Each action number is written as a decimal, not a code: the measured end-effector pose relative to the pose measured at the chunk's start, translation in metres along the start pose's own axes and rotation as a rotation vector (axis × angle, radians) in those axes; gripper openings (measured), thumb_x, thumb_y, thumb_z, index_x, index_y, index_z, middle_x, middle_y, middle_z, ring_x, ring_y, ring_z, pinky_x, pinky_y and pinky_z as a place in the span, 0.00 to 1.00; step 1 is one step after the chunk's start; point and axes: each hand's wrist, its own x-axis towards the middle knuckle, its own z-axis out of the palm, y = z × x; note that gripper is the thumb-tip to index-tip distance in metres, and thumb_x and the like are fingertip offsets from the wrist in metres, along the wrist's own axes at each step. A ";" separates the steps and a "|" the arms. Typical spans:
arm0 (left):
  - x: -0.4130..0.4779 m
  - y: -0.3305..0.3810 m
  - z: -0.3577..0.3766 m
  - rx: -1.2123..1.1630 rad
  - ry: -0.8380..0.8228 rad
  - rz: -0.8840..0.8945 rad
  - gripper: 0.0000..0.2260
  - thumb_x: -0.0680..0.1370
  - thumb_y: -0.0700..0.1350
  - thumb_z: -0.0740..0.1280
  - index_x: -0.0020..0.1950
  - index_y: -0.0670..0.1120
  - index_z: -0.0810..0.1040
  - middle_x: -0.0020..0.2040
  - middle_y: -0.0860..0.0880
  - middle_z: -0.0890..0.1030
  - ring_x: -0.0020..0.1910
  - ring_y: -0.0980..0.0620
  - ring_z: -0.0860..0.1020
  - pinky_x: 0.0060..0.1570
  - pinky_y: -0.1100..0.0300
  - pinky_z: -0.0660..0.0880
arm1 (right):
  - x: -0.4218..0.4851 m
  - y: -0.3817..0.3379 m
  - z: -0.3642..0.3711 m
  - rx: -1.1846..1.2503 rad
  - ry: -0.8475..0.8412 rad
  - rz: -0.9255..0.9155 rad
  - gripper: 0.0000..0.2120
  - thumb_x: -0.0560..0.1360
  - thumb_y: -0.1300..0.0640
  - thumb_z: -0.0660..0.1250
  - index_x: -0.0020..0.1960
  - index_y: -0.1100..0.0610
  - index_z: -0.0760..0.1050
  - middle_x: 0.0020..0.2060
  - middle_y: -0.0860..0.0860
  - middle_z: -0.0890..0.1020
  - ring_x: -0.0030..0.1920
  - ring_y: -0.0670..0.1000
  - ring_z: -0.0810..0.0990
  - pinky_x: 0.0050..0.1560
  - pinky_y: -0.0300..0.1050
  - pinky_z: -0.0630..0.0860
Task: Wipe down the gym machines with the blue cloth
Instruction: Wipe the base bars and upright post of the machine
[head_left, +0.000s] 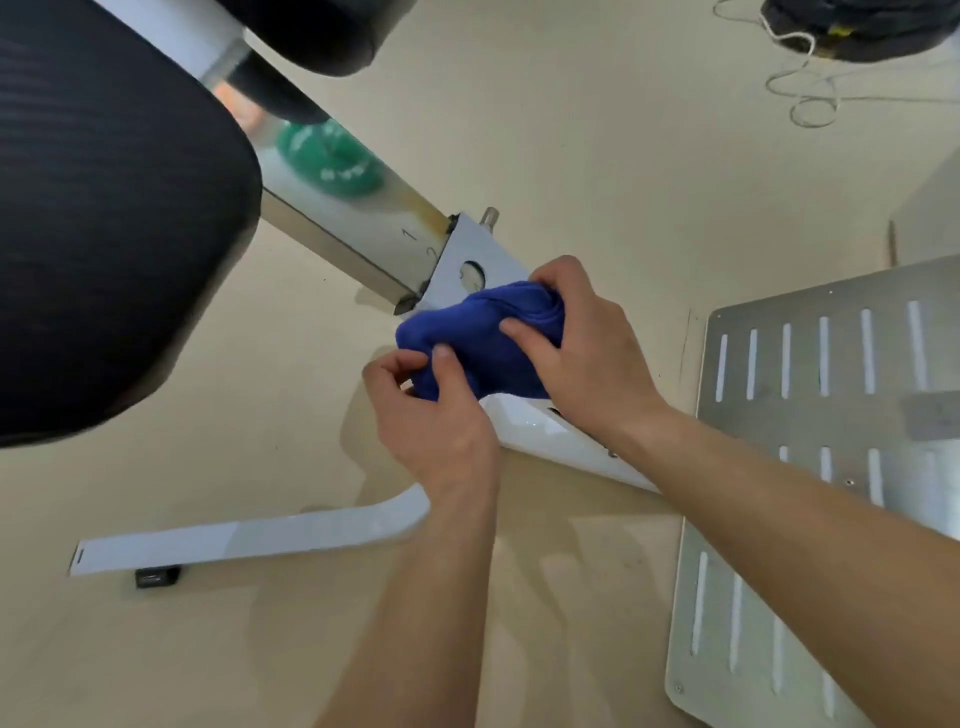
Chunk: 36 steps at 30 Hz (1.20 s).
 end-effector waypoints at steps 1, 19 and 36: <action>0.003 0.002 0.004 -0.032 0.014 -0.009 0.10 0.77 0.44 0.68 0.43 0.54 0.68 0.41 0.59 0.75 0.39 0.65 0.74 0.41 0.74 0.70 | 0.006 -0.002 0.004 0.012 0.015 -0.022 0.11 0.77 0.53 0.69 0.53 0.47 0.66 0.44 0.40 0.79 0.46 0.48 0.78 0.48 0.46 0.74; -0.007 -0.042 0.002 -0.162 -0.198 -0.047 0.07 0.80 0.51 0.66 0.56 0.55 0.73 0.45 0.60 0.80 0.43 0.68 0.79 0.41 0.75 0.74 | -0.008 0.055 0.054 -0.140 0.262 -0.358 0.19 0.81 0.50 0.63 0.69 0.54 0.75 0.57 0.50 0.74 0.54 0.49 0.75 0.54 0.45 0.75; 0.034 -0.047 0.019 -0.328 -0.163 -0.047 0.09 0.81 0.42 0.64 0.46 0.47 0.83 0.36 0.53 0.83 0.35 0.54 0.79 0.40 0.56 0.77 | 0.036 0.043 0.055 -0.478 0.246 -0.846 0.22 0.80 0.56 0.65 0.72 0.64 0.71 0.56 0.61 0.77 0.49 0.60 0.76 0.52 0.47 0.73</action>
